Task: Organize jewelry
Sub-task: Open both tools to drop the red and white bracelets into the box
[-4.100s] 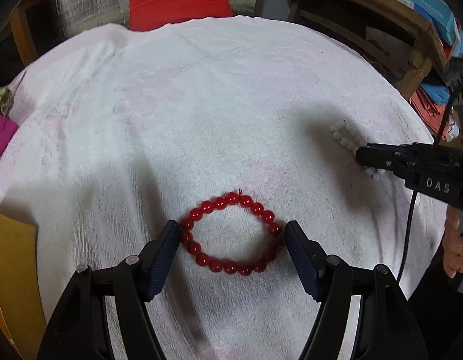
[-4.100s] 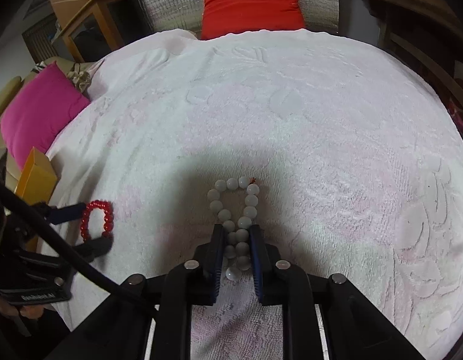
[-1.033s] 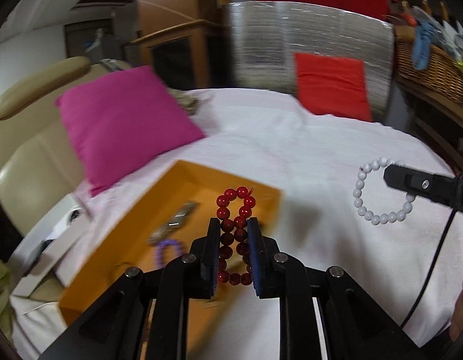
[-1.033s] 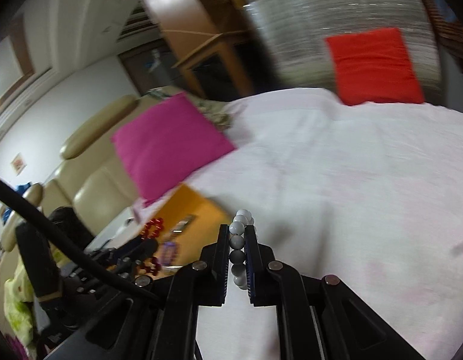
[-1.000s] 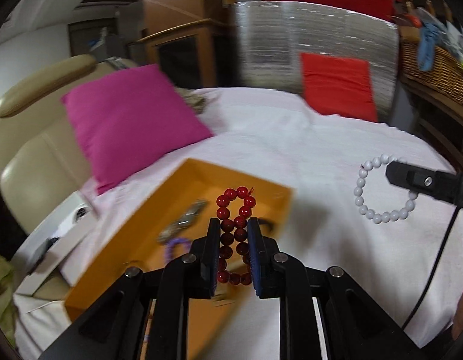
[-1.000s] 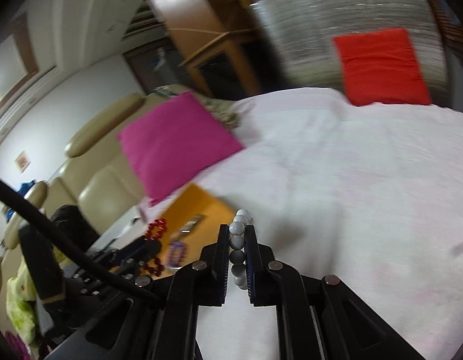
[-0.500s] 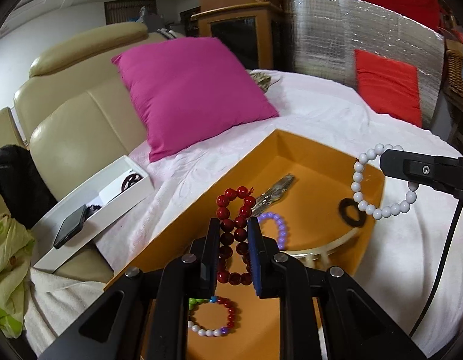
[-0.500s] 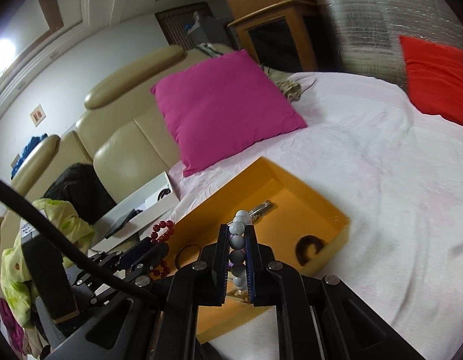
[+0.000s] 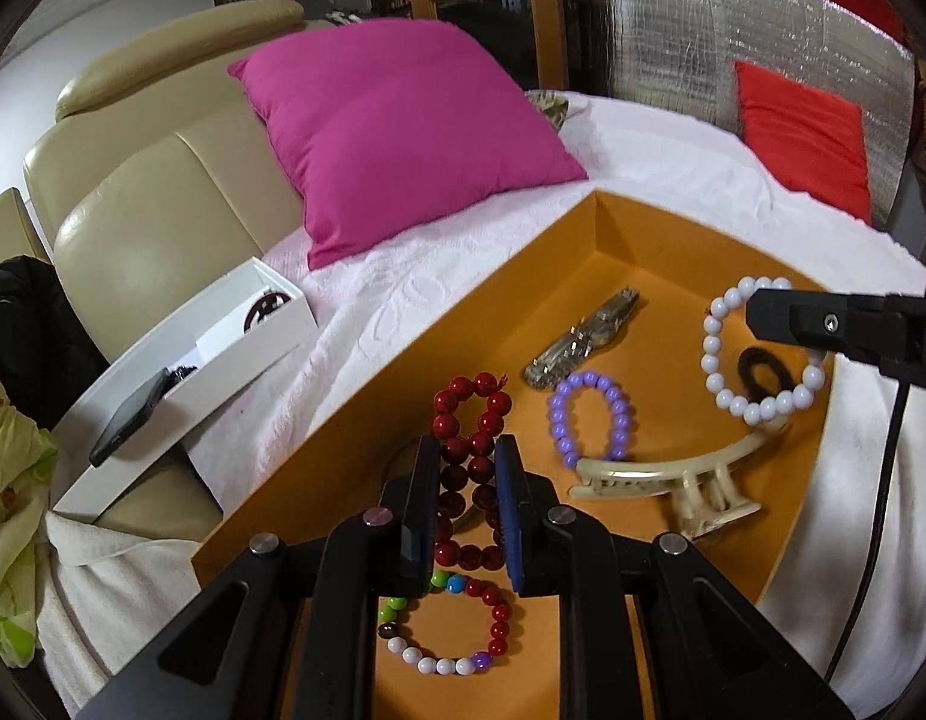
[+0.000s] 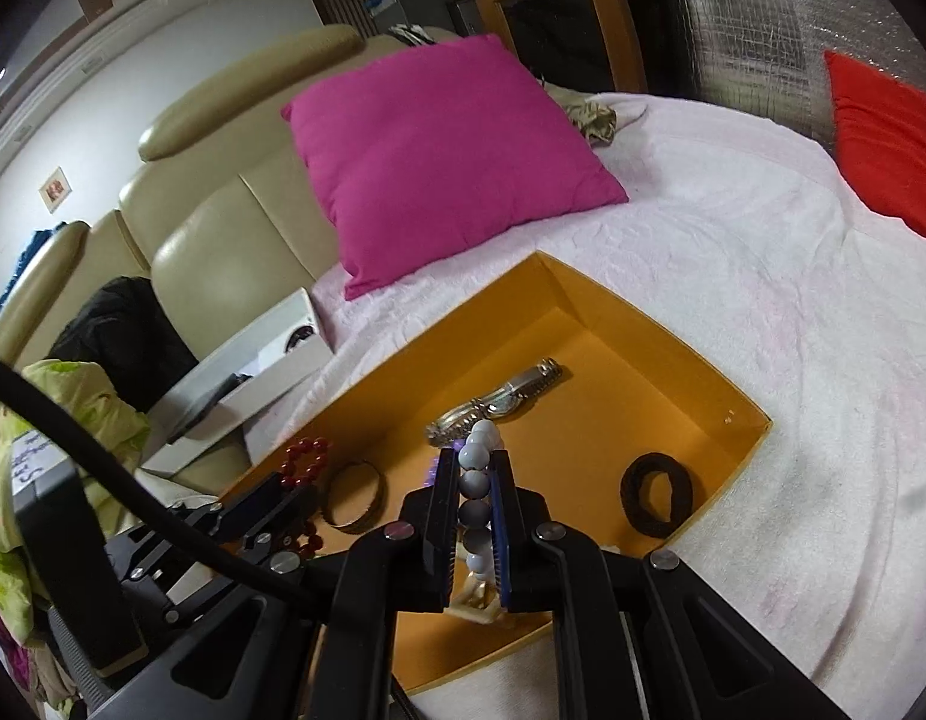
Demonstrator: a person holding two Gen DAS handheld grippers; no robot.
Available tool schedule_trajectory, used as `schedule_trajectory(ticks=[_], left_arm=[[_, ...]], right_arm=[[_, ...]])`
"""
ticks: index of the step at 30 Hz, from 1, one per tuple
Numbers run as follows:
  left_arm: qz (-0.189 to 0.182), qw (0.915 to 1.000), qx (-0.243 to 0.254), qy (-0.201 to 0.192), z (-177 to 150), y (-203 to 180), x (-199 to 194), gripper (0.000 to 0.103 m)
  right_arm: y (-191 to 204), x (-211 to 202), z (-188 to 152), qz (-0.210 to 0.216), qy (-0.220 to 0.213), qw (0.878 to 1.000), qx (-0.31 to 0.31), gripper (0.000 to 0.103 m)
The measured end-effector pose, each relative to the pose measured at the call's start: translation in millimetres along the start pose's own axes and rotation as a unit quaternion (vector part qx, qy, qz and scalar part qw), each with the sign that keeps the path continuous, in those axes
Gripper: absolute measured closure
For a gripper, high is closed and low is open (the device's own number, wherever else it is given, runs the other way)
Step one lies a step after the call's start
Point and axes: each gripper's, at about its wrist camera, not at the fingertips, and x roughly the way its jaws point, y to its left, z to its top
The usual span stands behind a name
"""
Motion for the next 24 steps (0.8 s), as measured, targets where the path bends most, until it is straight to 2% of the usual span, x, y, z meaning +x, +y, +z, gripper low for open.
schedule_trajectory(ticks=[6, 21, 22, 23, 24], left_arm=[[0.002, 0.9993, 0.011, 0.035, -8.7, -6.7, 20.4, 0.084], [0.011, 0.9964, 0.036, 0.076, -15.6, -19.3, 41.3, 0.084], [0.011, 0.9963, 0.038, 0.077, -15.0, -20.1, 41.1, 0.082], [0.009, 0.9961, 0.039, 0.078, -13.7, -20.1, 41.1, 0.072], [0.01, 0.9961, 0.04, 0.078, -13.0, -20.9, 39.6, 0.065]], right_arm=[[-13.0, 24.2, 0.8, -0.017, 0.035, 0.999, 0.008, 0.093], [-27.8, 51.4, 4.0, -0.039, 0.062, 0.997, 0.022, 0.092], [-30.4, 52.7, 4.8, -0.04, 0.067, 0.997, 0.028, 0.092], [-33.5, 54.4, 5.8, -0.044, 0.073, 0.996, 0.035, 0.09], [-35.7, 55.0, 6.5, -0.047, 0.078, 0.995, 0.04, 0.081]])
